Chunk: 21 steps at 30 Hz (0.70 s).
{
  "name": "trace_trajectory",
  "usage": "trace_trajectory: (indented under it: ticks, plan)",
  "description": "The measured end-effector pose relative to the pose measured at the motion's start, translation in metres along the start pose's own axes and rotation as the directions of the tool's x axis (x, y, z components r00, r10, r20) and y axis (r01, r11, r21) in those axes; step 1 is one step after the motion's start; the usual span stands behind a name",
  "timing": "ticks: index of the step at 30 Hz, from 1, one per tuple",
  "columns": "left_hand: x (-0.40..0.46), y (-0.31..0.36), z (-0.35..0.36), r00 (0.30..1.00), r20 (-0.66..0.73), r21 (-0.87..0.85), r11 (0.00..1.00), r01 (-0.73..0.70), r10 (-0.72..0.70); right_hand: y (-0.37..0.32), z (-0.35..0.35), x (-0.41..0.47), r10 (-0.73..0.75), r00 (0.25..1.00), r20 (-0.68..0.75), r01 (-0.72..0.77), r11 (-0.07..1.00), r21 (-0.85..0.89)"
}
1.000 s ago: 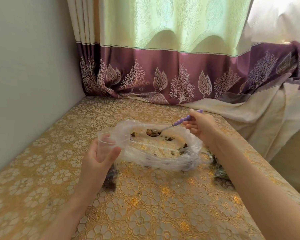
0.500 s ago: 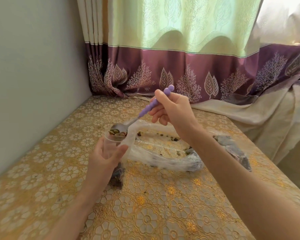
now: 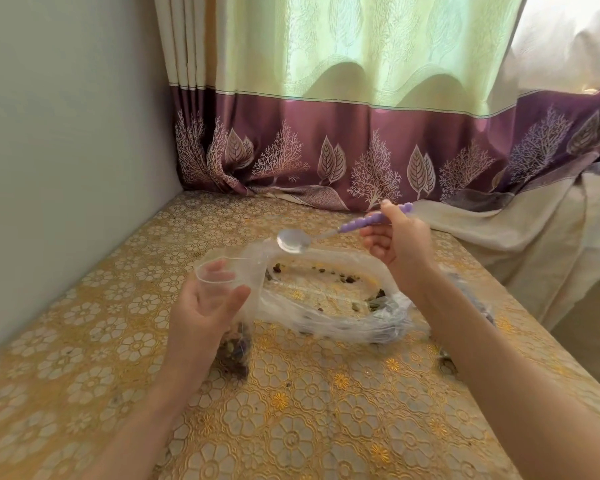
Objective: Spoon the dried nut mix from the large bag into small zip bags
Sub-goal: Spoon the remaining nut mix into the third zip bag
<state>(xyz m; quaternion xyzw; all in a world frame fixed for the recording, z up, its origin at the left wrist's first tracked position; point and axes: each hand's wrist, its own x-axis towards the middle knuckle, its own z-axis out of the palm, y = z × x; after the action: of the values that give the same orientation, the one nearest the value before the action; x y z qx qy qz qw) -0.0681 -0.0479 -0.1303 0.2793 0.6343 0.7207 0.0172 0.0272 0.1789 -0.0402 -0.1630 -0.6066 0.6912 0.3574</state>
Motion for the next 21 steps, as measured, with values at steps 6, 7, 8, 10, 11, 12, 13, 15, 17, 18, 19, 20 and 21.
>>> trace_trajectory:
  ticks: [6,7,8,10,11,12,13,15,17,18,19,20,21]
  plan:
    - [0.0,0.001,0.001,1.0,0.001,-0.005,1.0,-0.012,0.012,0.033,-0.033,0.005,-0.095,0.982,-0.161,0.013,0.892,-0.451]
    - [0.0,0.001,0.001,1.0,0.001,-0.006,1.0,-0.013,0.013,0.036,-0.036,0.006,-0.092,0.982,-0.167,0.002,0.881,-0.473]
    - [-0.001,0.001,0.0,1.0,0.002,-0.006,1.0,-0.012,0.012,0.039,-0.039,0.007,-0.082,0.982,-0.168,-0.01,0.874,-0.486]
    - [-0.001,0.0,0.0,1.0,0.005,-0.013,1.0,-0.01,0.01,0.044,-0.043,0.007,-0.047,0.986,-0.163,-0.037,0.877,-0.478]
    - [0.0,0.0,0.0,1.0,0.006,-0.02,1.0,-0.009,0.009,0.046,-0.045,0.006,-0.025,0.987,-0.159,-0.052,0.886,-0.46]
    - [0.0,0.0,0.0,1.0,0.007,-0.024,1.0,-0.008,0.008,0.048,-0.046,0.005,-0.003,0.988,-0.153,-0.065,0.896,-0.44]
    - [0.0,-0.001,0.0,1.0,0.008,-0.023,1.0,-0.008,0.009,0.05,-0.046,0.004,0.015,0.99,-0.143,-0.074,0.904,-0.421]
    - [0.0,-0.001,0.001,1.0,0.007,-0.01,1.0,-0.009,0.009,0.052,-0.047,0.001,0.03,0.992,-0.124,-0.077,0.918,-0.389]
    - [0.0,-0.001,0.001,1.0,0.008,-0.005,1.0,-0.01,0.01,0.054,-0.049,-0.003,0.033,0.993,-0.115,-0.073,0.928,-0.366]
    - [0.0,-0.001,0.001,1.0,0.009,-0.005,1.0,-0.01,0.01,0.054,-0.05,-0.004,0.035,0.993,-0.115,-0.075,0.93,-0.361]
    - [0.0,-0.001,0.001,1.0,0.011,-0.004,1.0,-0.011,0.011,0.054,-0.051,-0.006,0.037,0.992,-0.117,-0.077,0.931,-0.357]
    - [0.0,-0.001,0.001,1.0,0.011,-0.004,1.0,-0.011,0.011,0.054,-0.052,-0.007,0.039,0.992,-0.117,-0.078,0.934,-0.349]
    - [0.0,-0.001,0.001,1.0,0.011,-0.005,1.0,-0.011,0.011,0.054,-0.052,-0.009,0.04,0.993,-0.114,-0.076,0.939,-0.335]
